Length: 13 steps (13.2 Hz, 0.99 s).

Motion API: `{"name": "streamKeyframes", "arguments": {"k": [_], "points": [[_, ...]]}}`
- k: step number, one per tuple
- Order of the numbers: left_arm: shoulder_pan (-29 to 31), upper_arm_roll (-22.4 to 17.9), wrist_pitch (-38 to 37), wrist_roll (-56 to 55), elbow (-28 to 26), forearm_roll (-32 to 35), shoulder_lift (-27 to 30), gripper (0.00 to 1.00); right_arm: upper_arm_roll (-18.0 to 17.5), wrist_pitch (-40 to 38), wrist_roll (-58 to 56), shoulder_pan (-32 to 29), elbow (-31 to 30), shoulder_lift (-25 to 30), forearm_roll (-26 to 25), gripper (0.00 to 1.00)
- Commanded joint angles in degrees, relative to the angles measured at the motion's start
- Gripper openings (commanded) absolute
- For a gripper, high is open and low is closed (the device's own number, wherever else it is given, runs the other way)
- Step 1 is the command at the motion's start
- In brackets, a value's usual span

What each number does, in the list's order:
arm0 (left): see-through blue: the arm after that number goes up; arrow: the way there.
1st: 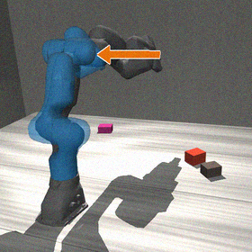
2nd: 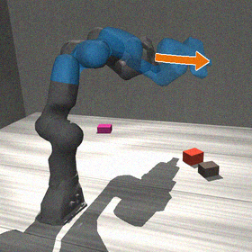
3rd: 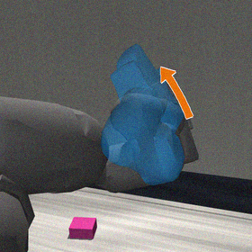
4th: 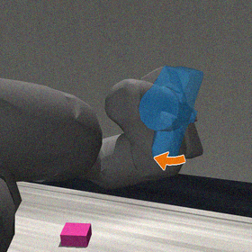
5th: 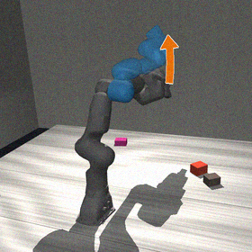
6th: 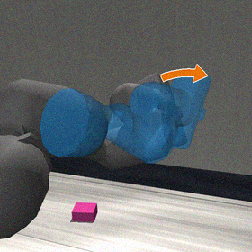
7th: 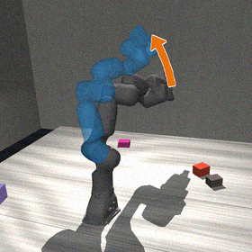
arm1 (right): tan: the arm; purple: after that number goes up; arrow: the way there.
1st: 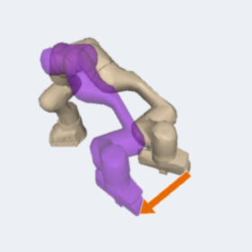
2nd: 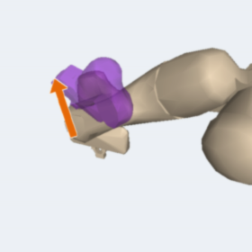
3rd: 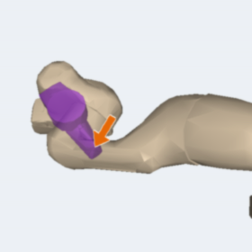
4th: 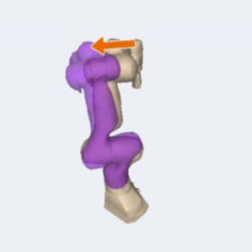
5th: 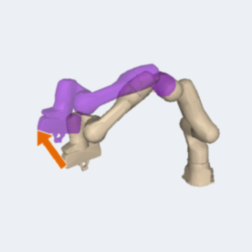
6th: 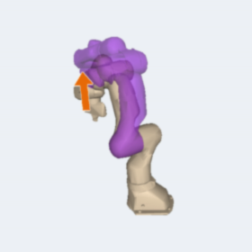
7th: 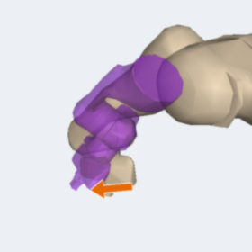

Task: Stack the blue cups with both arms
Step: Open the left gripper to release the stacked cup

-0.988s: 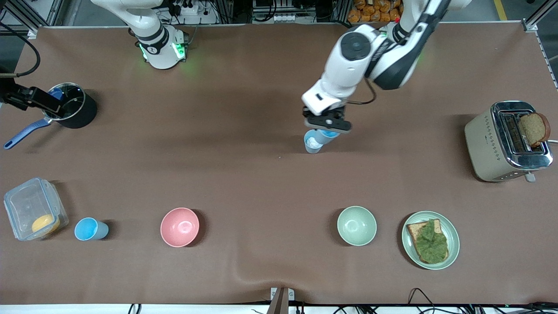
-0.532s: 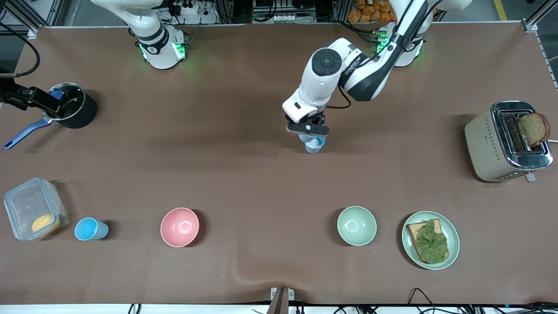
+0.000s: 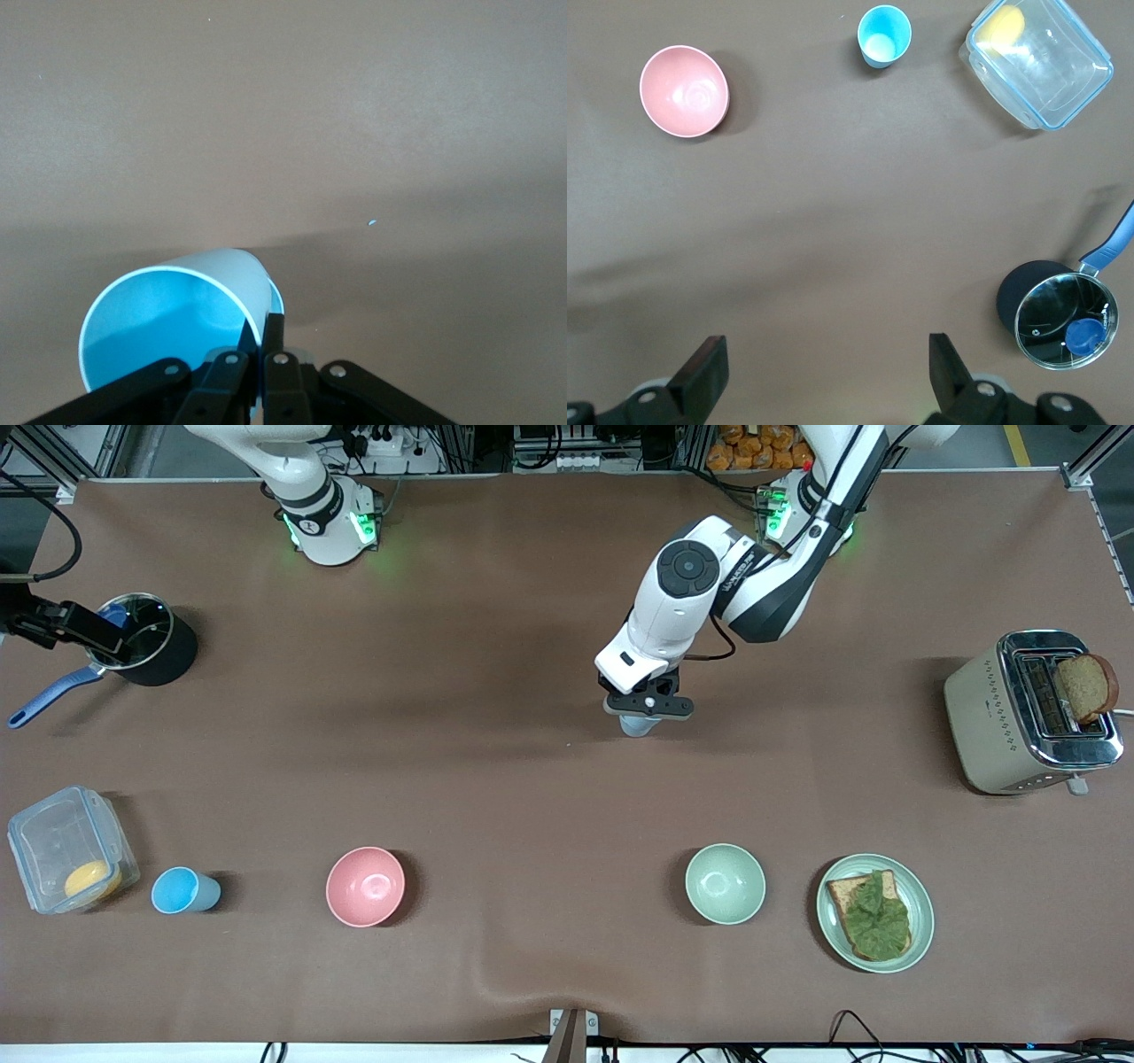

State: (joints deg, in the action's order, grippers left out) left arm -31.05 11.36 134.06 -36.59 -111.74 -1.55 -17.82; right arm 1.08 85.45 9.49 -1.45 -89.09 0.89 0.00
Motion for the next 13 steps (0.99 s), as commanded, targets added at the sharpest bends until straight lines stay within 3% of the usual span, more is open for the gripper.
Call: {"name": "streamKeyframes", "arguments": {"k": [1,11,13], "points": [[-0.41,-0.2,-0.73,0.38,0.3,0.15,-0.02,0.0,-0.73,-0.2,-0.17,-1.1,-1.0,1.22,1.14,1.0],[-0.59,-0.2,-0.64,-0.23,0.12,-0.03,-0.98,0.04,-0.73,-0.28,-0.17,-1.1,-1.0,1.22,1.32,1.0],[-0.5,-0.2,-0.73,-0.06,0.12,-0.03,-0.98,0.17,-0.73,-0.28,-0.26,-1.1,-1.0,1.22,1.32,1.0]]}}
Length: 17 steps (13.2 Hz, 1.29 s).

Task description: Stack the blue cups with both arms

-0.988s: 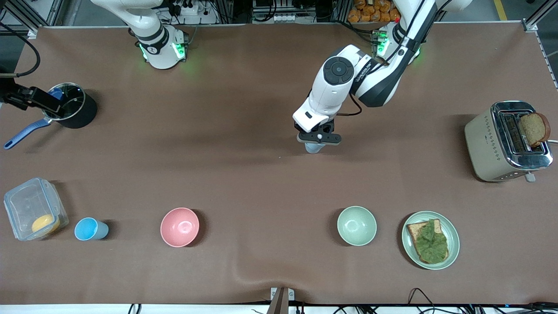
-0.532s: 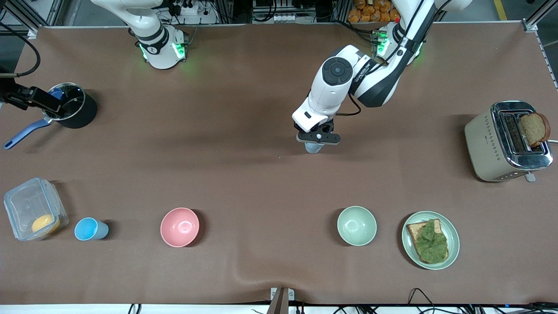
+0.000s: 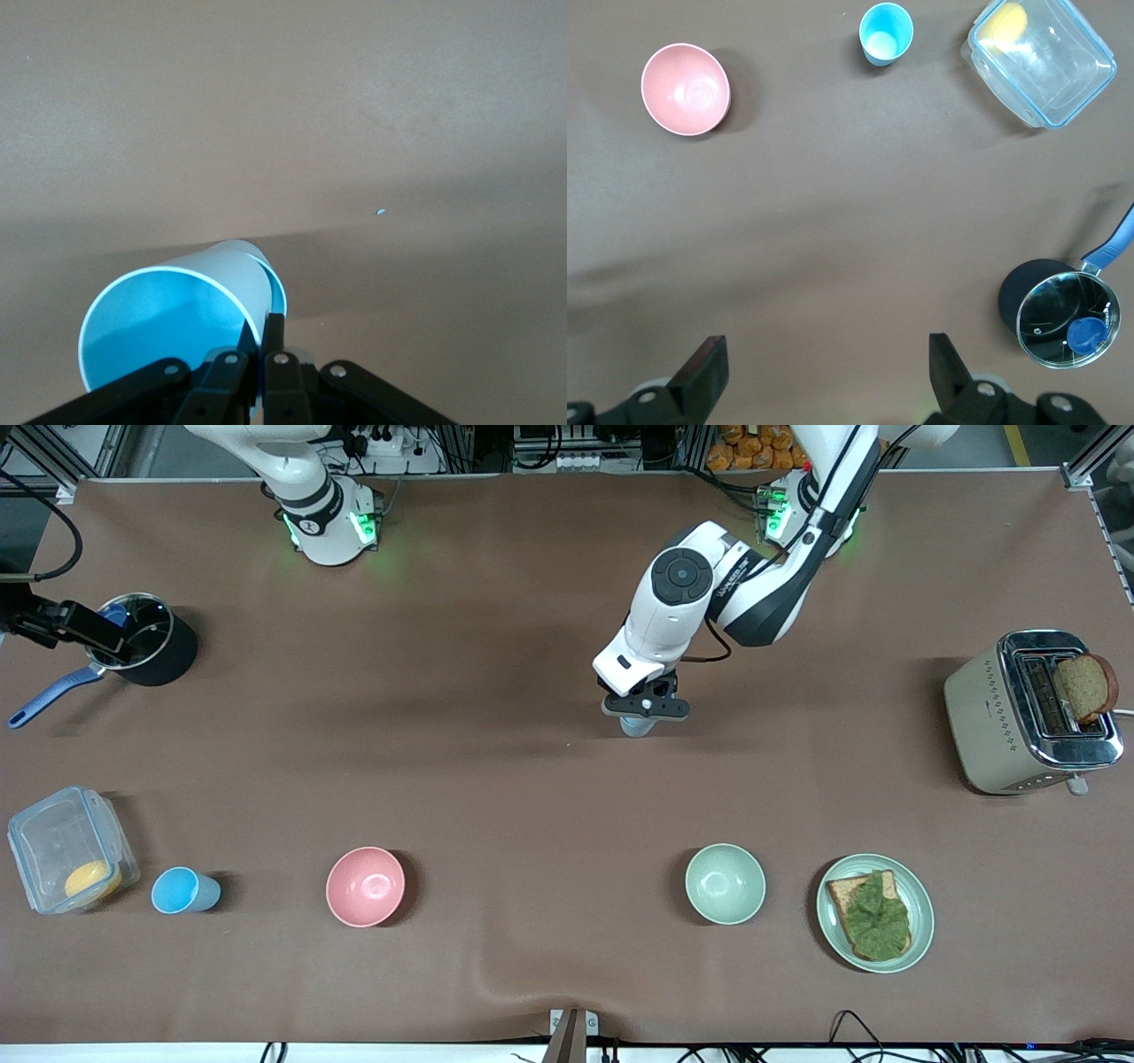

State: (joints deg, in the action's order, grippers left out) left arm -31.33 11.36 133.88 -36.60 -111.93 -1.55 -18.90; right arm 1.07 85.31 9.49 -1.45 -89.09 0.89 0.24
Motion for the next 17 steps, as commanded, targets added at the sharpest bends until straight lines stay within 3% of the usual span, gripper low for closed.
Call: {"name": "streamKeyframes", "arguments": {"k": [1,7,8,9,17], "points": [[-0.22,-0.2,-0.46,-0.06,0.3,-0.03,0.18,0.31,-0.72,-0.14,-0.17,-1.1,-0.99,1.22,1.08,1.0],[1.52,-0.29,-0.55,0.56,0.22,0.06,2.37,0.48,-0.72,-0.23,0.18,-0.92,-0.99,1.22,1.08,1.0],[3.54,-0.29,-0.72,0.65,-0.31,0.14,3.68,0.96,-0.72,-0.23,0.1,-1.1,-0.99,1.22,1.17,1.0],[4.86,-0.29,-0.81,0.74,-0.92,0.15,5.43,1.0,-0.72,-0.49,0.09,-1.01,-0.99,1.22,1.26,1.0],[22.34,0.42,-10.92,2.41,-0.58,0.14,19.5,1.0,-0.9,-0.58,0.27,-0.92,-0.91,1.22,1.26,1.0]]}}
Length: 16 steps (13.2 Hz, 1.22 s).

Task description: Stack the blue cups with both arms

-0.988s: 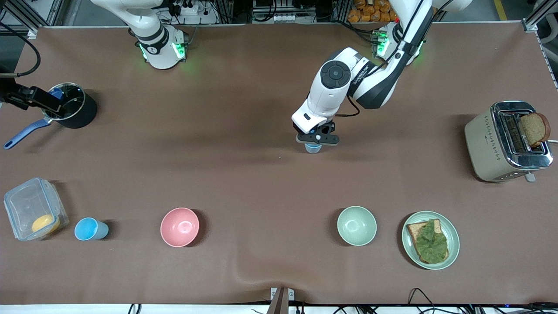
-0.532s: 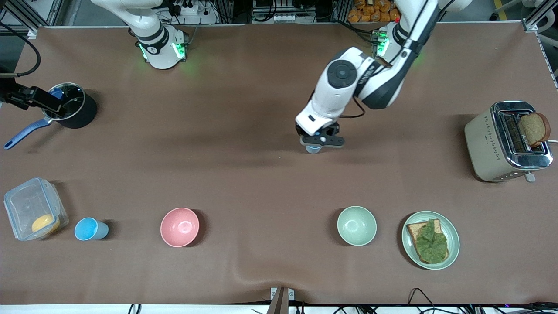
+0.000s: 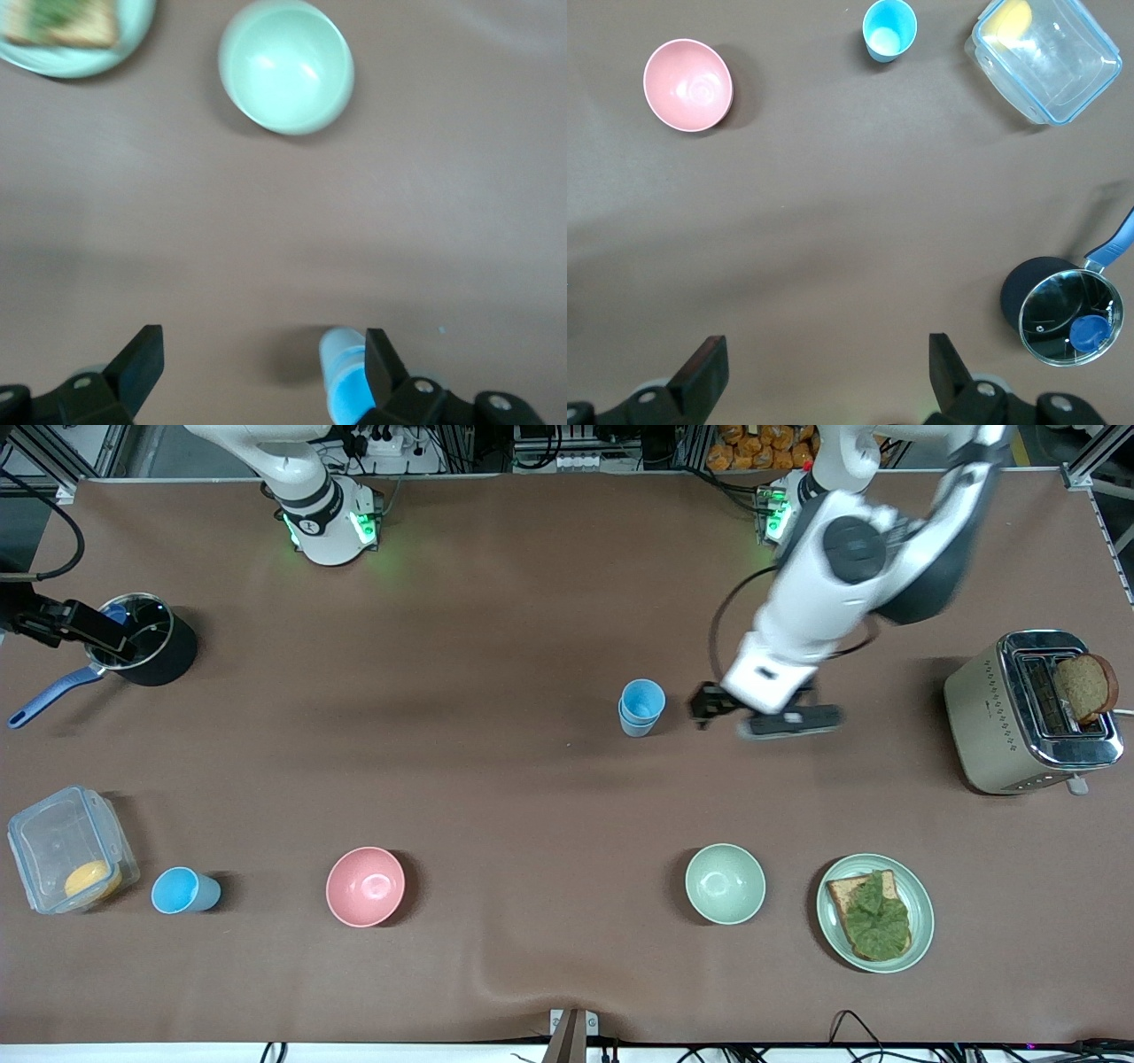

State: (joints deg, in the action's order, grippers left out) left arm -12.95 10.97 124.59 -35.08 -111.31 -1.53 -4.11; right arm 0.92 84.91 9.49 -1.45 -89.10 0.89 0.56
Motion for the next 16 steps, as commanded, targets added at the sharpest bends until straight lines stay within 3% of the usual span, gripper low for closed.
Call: {"name": "streamKeyframes", "arguments": {"k": [1,4,9,12,16], "points": [[6.07,0.63,-1.71,0.97,-1.28,0.21,5.85,1.0,-0.74,-0.19,0.27,-0.84,-0.99,1.31,0.93,1.0],[8.28,-1.03,-8.71,4.56,0.82,4.15,7.88,1.0,-0.83,-0.19,0.35,-0.75,-0.9,1.31,0.93,1.0],[9.26,-10.6,-26.12,21.08,14.51,4.35,6.84,1.0,-0.83,-0.19,0.44,0.83,-0.9,1.49,0.41,1.0],[9.26,-12.2,-37.19,21.54,24.79,3.55,3.77,1.0,-0.83,-0.19,0.53,1.1,-0.82,1.49,0.32,1.0],[9.87,-12.21,-38.02,21.89,23.95,3.03,4.19,1.0,-0.83,-0.27,0.53,1.27,-0.82,1.57,0.32,1.0]]}}
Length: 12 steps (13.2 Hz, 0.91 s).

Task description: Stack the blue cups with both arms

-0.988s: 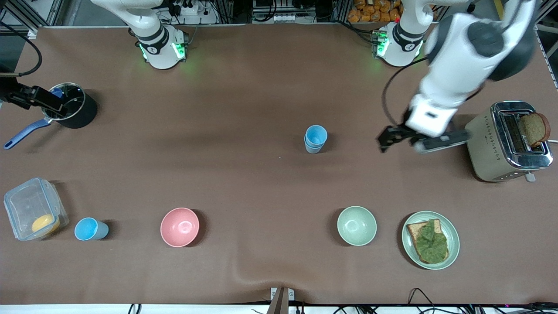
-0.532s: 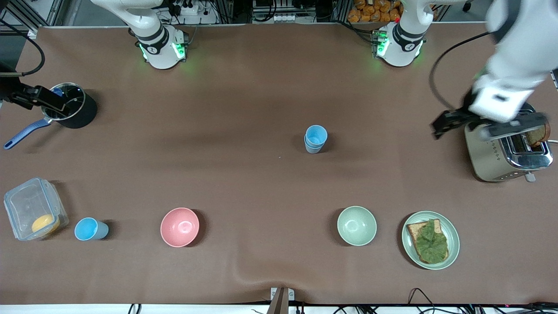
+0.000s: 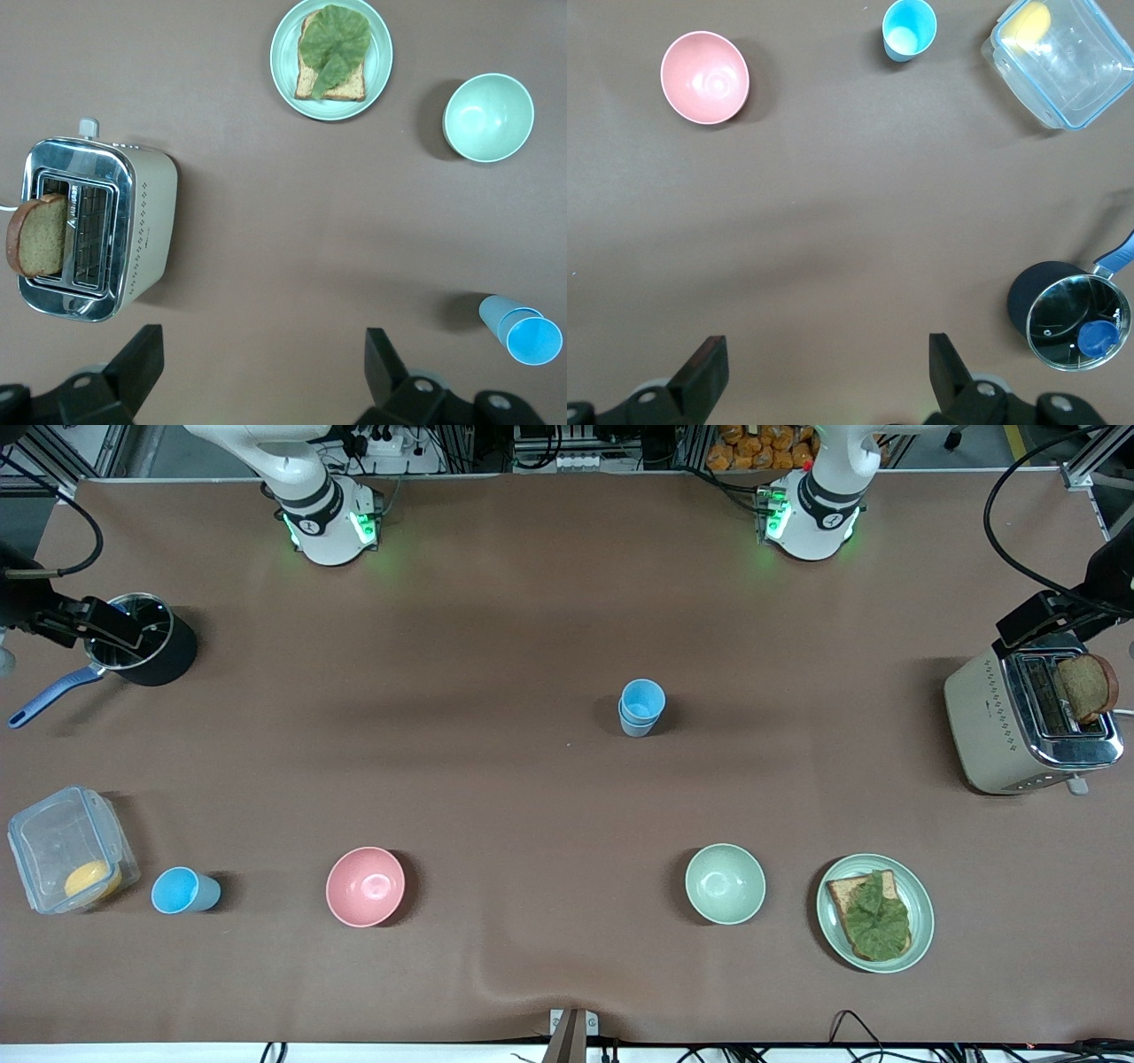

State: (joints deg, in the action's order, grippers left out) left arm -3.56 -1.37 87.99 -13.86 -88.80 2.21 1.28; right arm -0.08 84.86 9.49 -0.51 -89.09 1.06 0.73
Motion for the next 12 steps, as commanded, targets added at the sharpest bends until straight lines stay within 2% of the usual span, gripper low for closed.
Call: {"name": "streamKeyframes", "arguments": {"k": [1,3,12], "points": [[0.57,0.22,-1.42,0.59,0.82,-2.11,-0.59,1.0,0.16,-0.22,0.44,0.34,-0.82,1.4,0.15,1.0],[0.84,0.49,-1.51,-0.11,-1.02,-3.61,1.0,1.0,0.16,-0.22,0.53,0.34,-0.82,1.4,0.15,1.0],[1.18,0.93,-1.15,0.68,0.2,-2.74,-0.58,1.0,0.16,-0.84,2.2,1.39,-0.82,1.57,0.15,1.0]]}}
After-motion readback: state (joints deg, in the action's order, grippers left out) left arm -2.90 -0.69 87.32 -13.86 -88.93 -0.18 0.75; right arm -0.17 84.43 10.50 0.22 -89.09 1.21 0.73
